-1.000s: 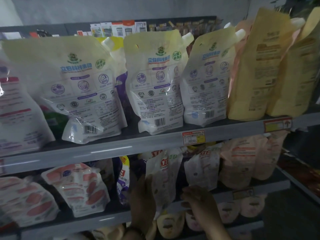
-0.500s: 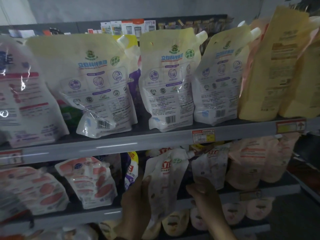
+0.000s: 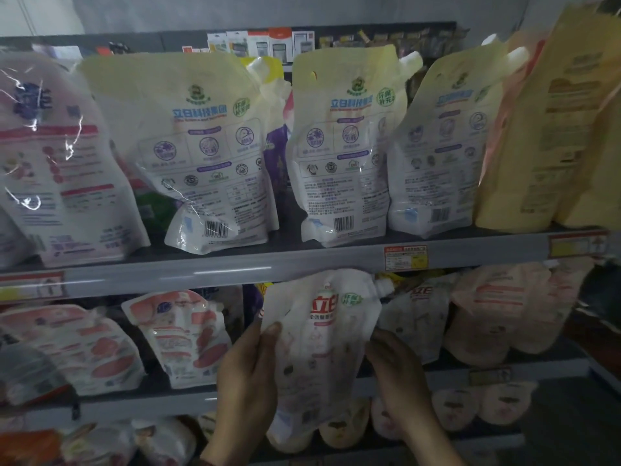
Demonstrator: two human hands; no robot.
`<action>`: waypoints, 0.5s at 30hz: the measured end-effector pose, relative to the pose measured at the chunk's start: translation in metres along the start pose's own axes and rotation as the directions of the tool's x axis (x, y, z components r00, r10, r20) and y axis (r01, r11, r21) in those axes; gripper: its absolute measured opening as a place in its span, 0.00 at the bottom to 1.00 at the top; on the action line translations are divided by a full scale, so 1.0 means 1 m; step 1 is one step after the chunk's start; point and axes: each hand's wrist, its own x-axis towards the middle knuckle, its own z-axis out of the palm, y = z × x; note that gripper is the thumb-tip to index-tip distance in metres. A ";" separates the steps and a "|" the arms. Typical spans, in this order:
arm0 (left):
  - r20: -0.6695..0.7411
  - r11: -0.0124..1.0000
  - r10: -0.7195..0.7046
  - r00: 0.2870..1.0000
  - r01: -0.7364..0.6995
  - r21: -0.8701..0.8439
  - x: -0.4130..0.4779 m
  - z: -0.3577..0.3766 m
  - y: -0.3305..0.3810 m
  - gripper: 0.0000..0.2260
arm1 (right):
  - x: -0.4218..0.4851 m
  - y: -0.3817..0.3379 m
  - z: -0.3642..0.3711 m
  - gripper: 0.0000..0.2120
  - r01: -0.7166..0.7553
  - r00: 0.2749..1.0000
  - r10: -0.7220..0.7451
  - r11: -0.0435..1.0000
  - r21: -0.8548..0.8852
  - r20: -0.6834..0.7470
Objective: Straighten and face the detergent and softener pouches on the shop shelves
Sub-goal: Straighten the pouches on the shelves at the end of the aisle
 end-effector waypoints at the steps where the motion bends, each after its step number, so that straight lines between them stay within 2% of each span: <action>1: 0.001 1.000 0.011 1.000 -0.011 -0.002 0.001 -0.003 0.003 0.09 | -0.002 -0.003 0.000 0.10 0.000 1.000 0.000 1.000 0.028 -0.021; 5: 0.010 0.999 0.042 0.999 -0.041 -0.032 0.004 -0.011 0.016 0.10 | -0.005 -0.014 0.000 0.08 0.073 0.996 -0.069 0.996 0.057 -0.061; 11: 0.015 0.989 0.057 0.998 -0.055 -0.138 0.007 -0.022 0.036 0.10 | -0.013 -0.038 0.003 0.08 0.160 0.987 -0.155 0.964 0.214 -0.041; 15: 0.002 0.978 0.106 0.994 -0.104 -0.180 0.009 -0.031 0.052 0.10 | -0.010 -0.061 0.003 0.10 0.249 0.967 -0.238 0.956 0.156 -0.087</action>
